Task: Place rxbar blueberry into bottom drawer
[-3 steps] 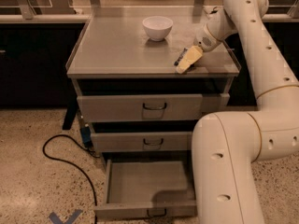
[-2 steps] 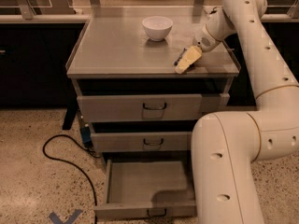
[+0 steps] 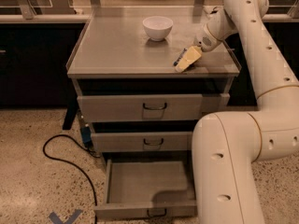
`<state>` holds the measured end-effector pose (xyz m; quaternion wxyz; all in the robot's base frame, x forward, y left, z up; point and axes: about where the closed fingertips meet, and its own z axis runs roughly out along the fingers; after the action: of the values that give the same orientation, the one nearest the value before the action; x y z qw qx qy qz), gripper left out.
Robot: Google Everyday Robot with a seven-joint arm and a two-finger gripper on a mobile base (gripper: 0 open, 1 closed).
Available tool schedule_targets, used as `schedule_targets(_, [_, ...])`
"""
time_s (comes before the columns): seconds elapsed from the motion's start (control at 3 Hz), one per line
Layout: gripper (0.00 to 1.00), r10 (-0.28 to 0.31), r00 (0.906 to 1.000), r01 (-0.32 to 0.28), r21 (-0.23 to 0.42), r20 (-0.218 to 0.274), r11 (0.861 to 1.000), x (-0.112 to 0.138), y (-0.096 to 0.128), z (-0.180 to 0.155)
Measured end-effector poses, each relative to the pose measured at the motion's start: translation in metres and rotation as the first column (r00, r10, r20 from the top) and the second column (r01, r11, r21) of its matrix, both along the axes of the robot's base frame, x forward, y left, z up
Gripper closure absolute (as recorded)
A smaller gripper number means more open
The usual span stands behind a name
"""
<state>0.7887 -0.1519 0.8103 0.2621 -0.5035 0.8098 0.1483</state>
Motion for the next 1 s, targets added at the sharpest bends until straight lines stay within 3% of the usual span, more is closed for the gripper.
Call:
schedule_targets(0.67, [0.88, 0.0, 1.0, 0.0, 0.0, 0.0, 1.0, 0.0, 0.0, 0.0002])
schedule_targets(1.0, [1.0, 0.0, 1.0, 0.0, 0.0, 0.0, 1.0, 0.0, 0.0, 0.0092])
